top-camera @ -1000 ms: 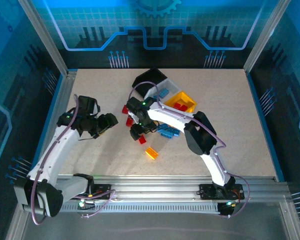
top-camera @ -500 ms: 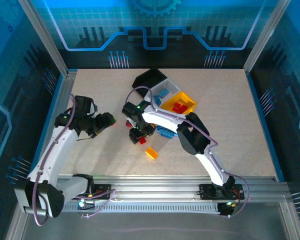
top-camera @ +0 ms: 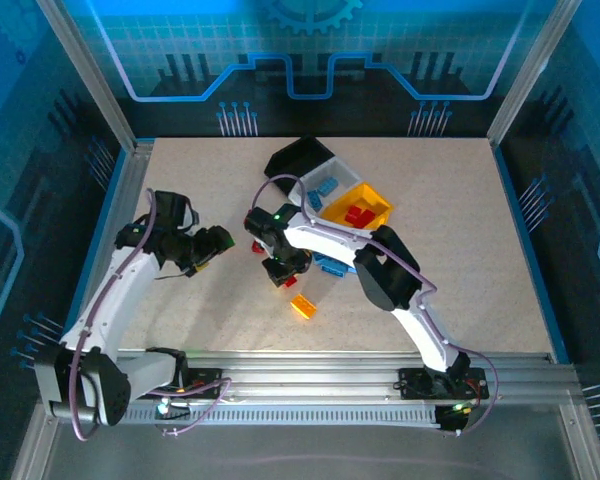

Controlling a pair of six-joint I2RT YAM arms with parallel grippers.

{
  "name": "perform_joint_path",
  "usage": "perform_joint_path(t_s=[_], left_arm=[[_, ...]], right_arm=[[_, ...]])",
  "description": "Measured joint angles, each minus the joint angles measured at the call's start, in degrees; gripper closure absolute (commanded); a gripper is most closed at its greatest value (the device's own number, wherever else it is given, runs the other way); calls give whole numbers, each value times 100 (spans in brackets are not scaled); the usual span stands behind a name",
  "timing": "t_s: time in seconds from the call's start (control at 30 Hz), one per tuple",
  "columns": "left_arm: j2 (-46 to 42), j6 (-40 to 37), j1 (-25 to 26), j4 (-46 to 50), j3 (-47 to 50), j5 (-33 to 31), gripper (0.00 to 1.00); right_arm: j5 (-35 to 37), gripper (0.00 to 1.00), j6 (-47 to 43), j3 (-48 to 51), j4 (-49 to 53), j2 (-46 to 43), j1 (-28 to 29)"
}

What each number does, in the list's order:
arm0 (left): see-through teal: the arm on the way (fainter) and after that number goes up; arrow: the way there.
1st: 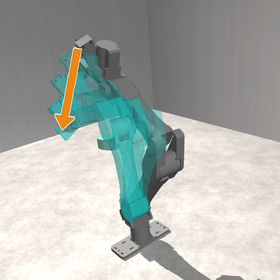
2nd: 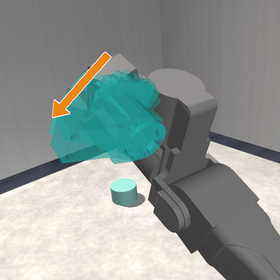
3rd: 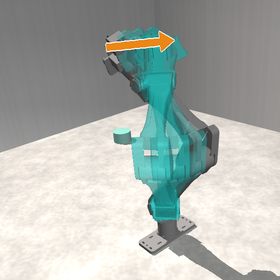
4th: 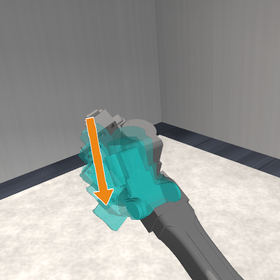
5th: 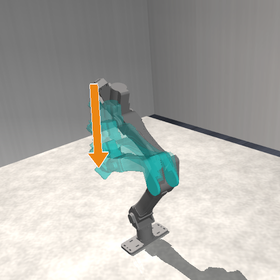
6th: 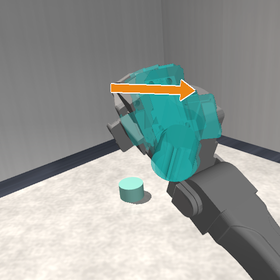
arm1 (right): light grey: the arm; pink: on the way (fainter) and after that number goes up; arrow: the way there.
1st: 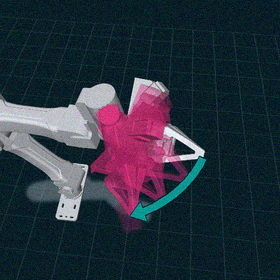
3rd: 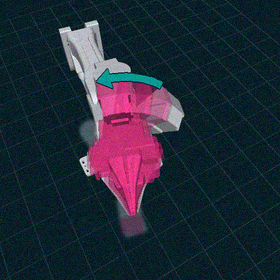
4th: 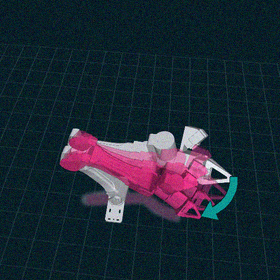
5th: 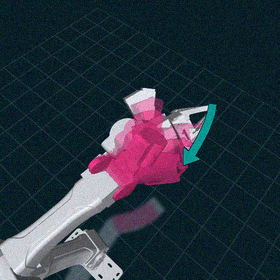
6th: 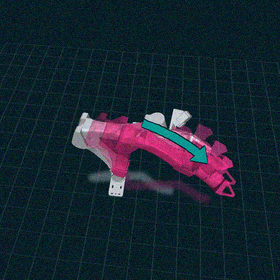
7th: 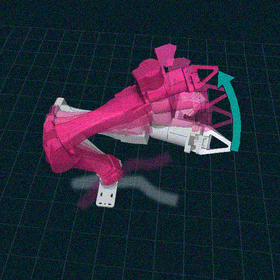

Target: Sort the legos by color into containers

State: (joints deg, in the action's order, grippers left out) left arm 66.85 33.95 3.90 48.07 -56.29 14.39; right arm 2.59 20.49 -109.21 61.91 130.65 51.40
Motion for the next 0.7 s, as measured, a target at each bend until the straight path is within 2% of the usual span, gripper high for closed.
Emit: perform_joint_path(t_s=[0.2,0.37,0.57,0.7], left_arm=[[323,17,0,-55,-24,-9,23],[859,17,0,-35,-223,-63,21],[1545,2,-2,-33,-662,-107,14],[2094,-144,-9,0,-1075,-229,11]], right_arm=[[-70,66,35,380,-48,-1047,-243],[-219,66,46,466,-142,-1980,-1189],[-214,66,37,546,-240,-2081,-2435],[-219,66,-13,551,-275,-1808,-2813]])
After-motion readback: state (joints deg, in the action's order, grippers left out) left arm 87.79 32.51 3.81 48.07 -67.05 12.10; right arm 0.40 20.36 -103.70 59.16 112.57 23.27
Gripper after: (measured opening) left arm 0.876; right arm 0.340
